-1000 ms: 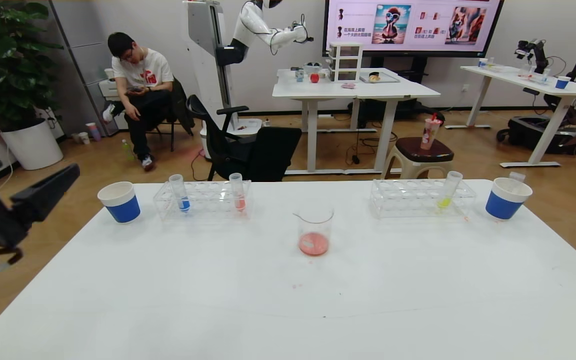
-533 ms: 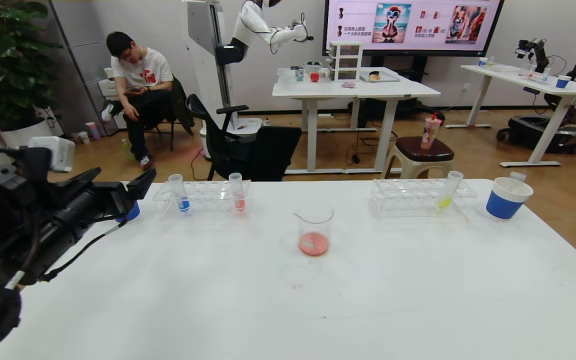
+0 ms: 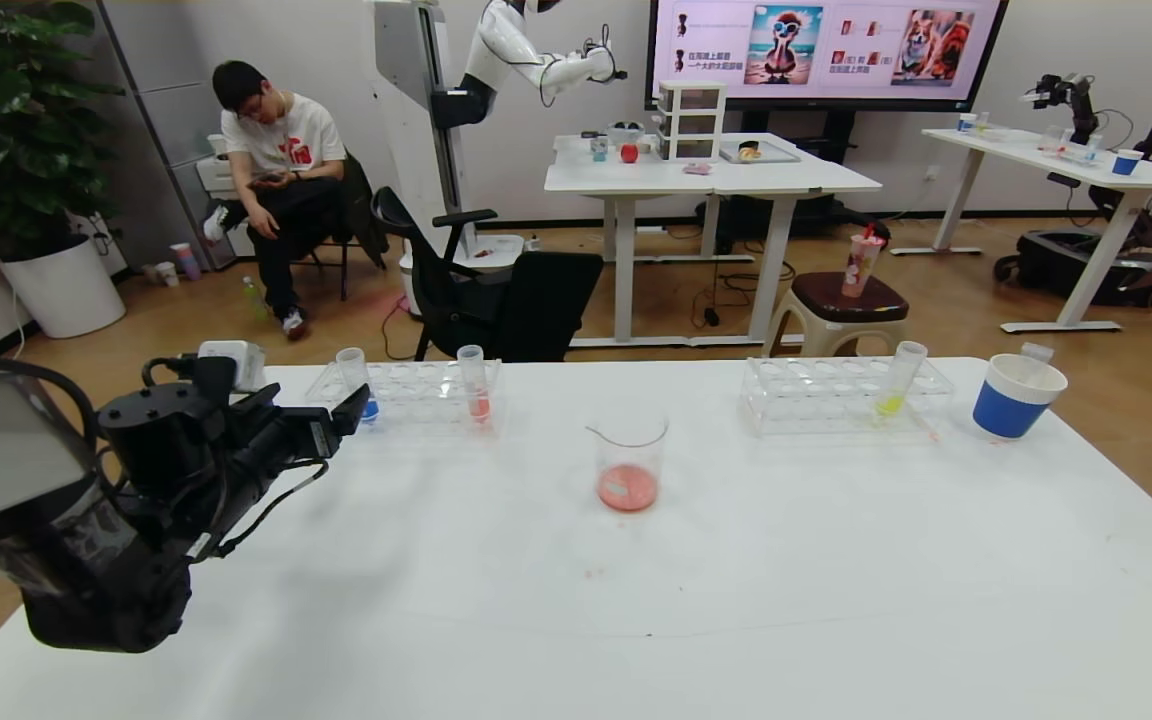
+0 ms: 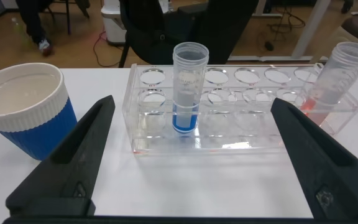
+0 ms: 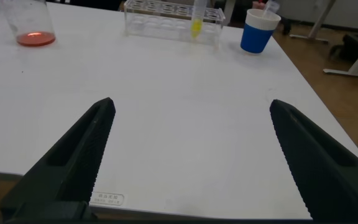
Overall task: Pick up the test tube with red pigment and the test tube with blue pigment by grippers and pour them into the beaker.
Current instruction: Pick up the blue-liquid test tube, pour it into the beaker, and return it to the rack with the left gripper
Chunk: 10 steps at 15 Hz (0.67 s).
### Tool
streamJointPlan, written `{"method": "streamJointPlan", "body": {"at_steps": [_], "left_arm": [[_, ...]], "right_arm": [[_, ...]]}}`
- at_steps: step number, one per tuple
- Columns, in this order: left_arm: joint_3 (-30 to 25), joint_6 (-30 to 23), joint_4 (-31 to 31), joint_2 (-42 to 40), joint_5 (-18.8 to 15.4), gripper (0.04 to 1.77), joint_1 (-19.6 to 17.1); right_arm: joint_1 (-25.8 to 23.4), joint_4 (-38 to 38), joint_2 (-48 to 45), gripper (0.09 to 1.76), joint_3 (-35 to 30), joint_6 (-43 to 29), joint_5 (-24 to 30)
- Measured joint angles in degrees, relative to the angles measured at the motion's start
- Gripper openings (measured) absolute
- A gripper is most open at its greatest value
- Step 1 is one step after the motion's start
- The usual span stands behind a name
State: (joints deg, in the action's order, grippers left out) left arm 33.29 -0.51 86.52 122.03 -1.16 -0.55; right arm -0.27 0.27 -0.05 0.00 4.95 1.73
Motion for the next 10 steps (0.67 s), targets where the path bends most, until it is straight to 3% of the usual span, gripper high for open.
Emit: {"method": "streamJointPlan", "body": {"at_steps": [10], "left_arm": [[16.18, -0.09, -2.93, 9.53, 1.51, 1.75, -0.02]], "right_arm": [[-0.02, 0.00, 0.00, 1.73, 0.00, 0.00, -0.02]]}}
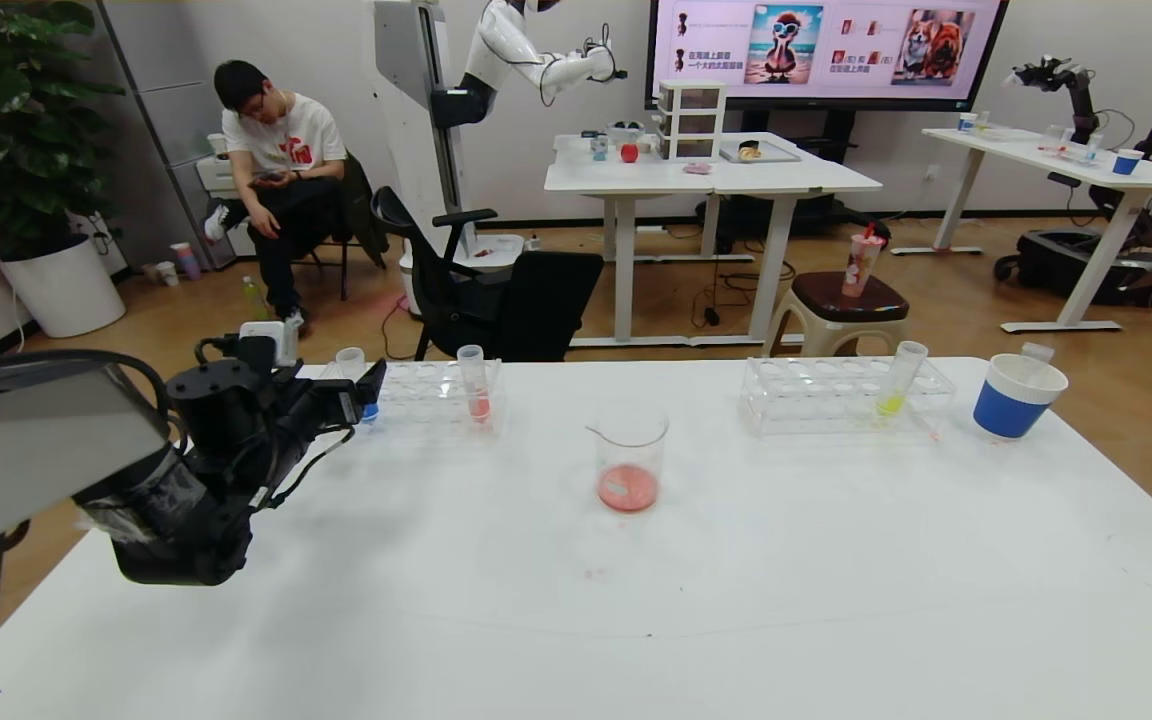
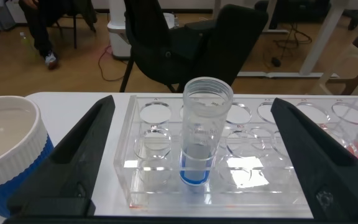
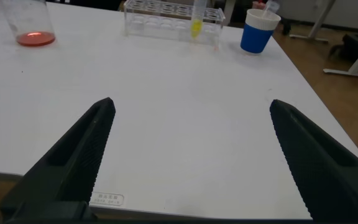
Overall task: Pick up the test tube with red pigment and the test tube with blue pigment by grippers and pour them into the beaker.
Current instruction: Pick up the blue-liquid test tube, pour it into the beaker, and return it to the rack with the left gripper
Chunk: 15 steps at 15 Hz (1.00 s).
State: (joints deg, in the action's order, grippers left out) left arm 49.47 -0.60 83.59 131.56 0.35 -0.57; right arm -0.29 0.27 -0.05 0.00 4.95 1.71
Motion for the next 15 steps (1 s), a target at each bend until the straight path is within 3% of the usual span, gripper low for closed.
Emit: {"method": "streamJointPlan", "body": {"at_steps": [4, 5, 6, 8, 9, 10, 11, 15], "left_arm": [[3.61, 0.00, -0.44, 2.80, 0.13, 1.75, 0.27], [3.84, 0.02, -0.44, 3.12, 0.16, 1.66, 0.30], [3.97, -0.04, -0.33, 3.34, 0.16, 1.42, 0.30], [4.14, -0.22, 0.00, 3.61, -0.05, 0.56, 0.39], [4.25, -0.20, 0.06, 3.64, 0.11, 0.34, 0.65], [4.44, -0.26, 0.06, 3.64, 0.11, 0.32, 0.60], [4.63, -0.22, 0.06, 3.58, 0.13, 0.48, 0.76], [5.71, 0.02, -1.16, 2.69, 0.77, 0.51, 1.39]], "right_arm": [[0.00, 0.00, 0.00, 1.73, 0.00, 0.00, 0.02], [0.00, -0.02, 0.00, 1.73, 0.00, 0.01, 0.02], [0.00, 0.00, 0.00, 1.73, 0.00, 0.00, 0.02], [0.00, 0.00, 0.00, 1.73, 0.00, 0.01, 0.02], [0.00, -0.05, 0.00, 1.73, 0.00, 0.00, 0.02], [0.02, 0.00, 0.00, 1.73, 0.00, 0.01, 0.00], [0.02, -0.02, 0.00, 1.73, 0.00, 0.01, 0.02], [0.00, -0.02, 0.00, 1.73, 0.00, 0.00, 0.02]]}}
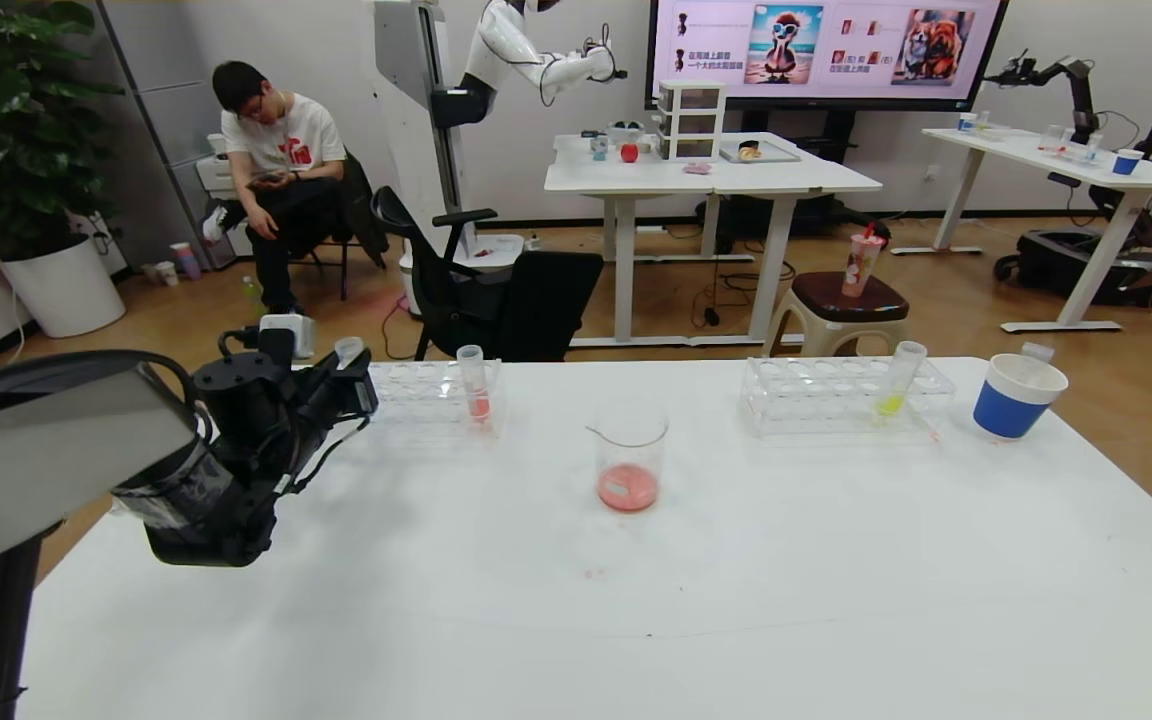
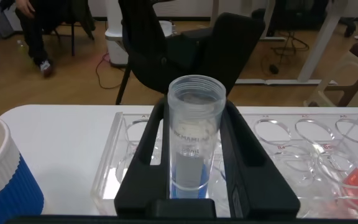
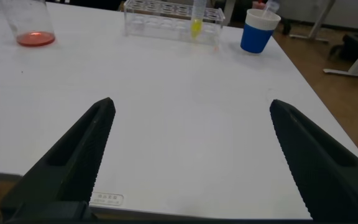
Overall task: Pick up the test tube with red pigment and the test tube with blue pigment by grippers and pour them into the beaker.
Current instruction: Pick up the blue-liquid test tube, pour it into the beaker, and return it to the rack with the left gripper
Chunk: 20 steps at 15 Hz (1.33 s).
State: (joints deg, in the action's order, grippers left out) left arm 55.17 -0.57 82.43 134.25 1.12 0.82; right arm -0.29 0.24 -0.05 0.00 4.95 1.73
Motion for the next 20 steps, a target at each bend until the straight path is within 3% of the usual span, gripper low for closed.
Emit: {"method": "streamJointPlan", "body": {"at_steps": [3, 8, 12, 16, 20], "left_arm": [[2.13, 0.09, -6.63, -3.17, 0.74, 0.51, 0.34], [8.35, 0.02, -23.75, -12.09, 0.56, 0.50, 0.48], [10.47, 0.46, -27.15, -15.24, 0.15, 0.50, 1.99], [20.37, 1.19, -36.24, -15.51, 0.09, 0.50, 7.08], [30.77, 4.84, -41.45, -13.20, -2.06, 0.50, 16.70]], "right_arm": [[0.00, 0.02, 0.00, 1.73, 0.00, 0.00, 0.00], [0.02, 0.00, 0.00, 1.73, 0.00, 0.00, 0.00], [0.02, 0.00, 0.00, 1.73, 0.00, 0.00, 0.00], [0.00, 0.00, 0.00, 1.73, 0.00, 0.00, 0.00], [0.00, 0.02, 0.00, 1.73, 0.00, 0.00, -0.02]]}}
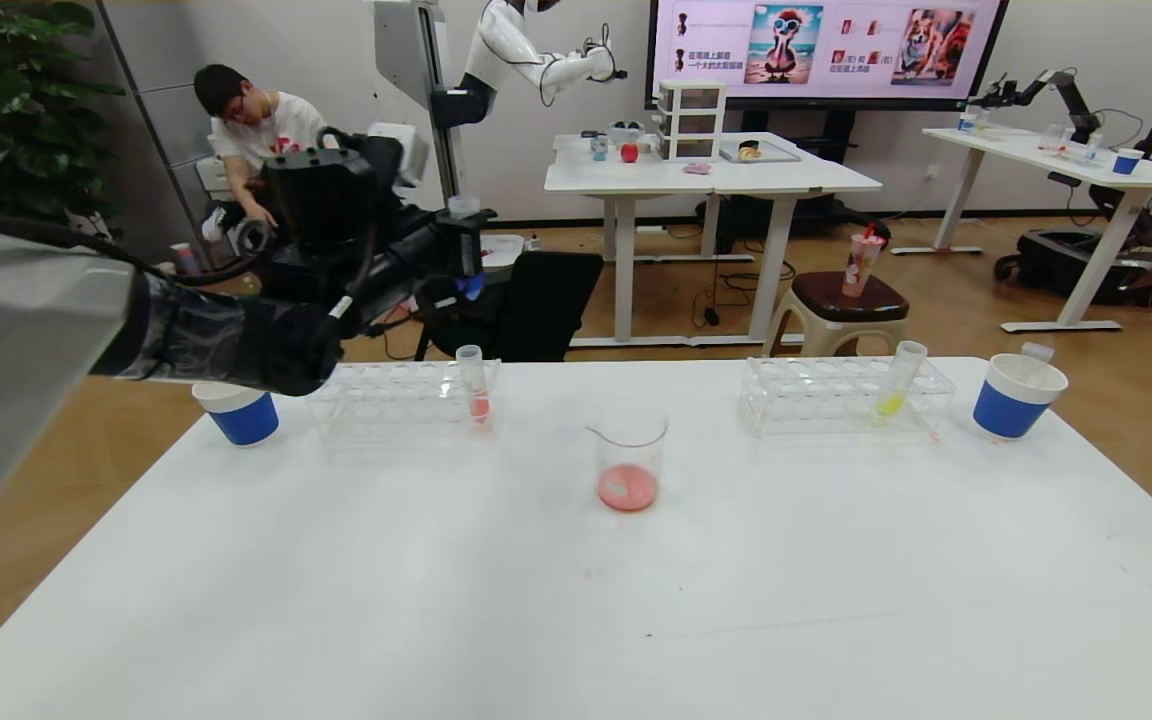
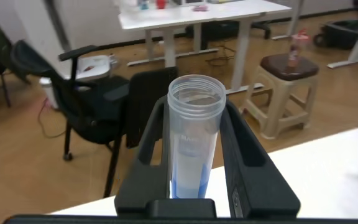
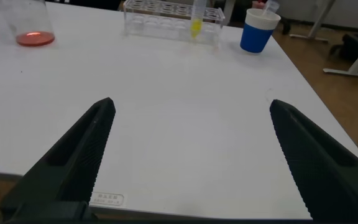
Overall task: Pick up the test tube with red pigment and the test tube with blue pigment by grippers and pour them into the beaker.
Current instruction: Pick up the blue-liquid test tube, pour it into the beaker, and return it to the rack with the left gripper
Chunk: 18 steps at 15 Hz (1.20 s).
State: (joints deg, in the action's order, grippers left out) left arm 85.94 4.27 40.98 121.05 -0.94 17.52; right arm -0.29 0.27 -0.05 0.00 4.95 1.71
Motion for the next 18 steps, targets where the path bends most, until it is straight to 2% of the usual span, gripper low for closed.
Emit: {"method": "streamJointPlan", "body": {"at_steps": [3, 5, 7, 11, 13, 18], "left_arm": [[-1.60, 7.11, 2.58, 1.83, -5.42, 0.50, 7.18], [-2.51, 12.37, 9.53, 4.17, -7.05, 0.50, 10.57], [-2.76, 20.07, 15.41, 6.95, -12.09, 0.50, 12.17], [-2.97, 32.13, 17.97, 9.59, -20.20, 0.50, 12.17], [-3.43, 38.27, 19.71, 9.81, -25.47, 0.50, 11.62], [-7.64, 50.49, 26.58, 9.94, -38.25, 0.50, 7.84]], "right_arm": [[0.00, 0.00, 0.00, 1.73, 0.00, 0.00, 0.02], [0.00, -0.02, 0.00, 1.73, 0.00, 0.01, 0.02], [0.00, -0.02, 0.00, 1.73, 0.00, 0.01, 0.00], [0.00, 0.00, 0.00, 1.73, 0.00, 0.01, 0.02], [0.00, 0.00, 0.00, 1.73, 0.00, 0.01, 0.02], [0.00, 0.00, 0.00, 1.73, 0.00, 0.01, 0.00]]}}
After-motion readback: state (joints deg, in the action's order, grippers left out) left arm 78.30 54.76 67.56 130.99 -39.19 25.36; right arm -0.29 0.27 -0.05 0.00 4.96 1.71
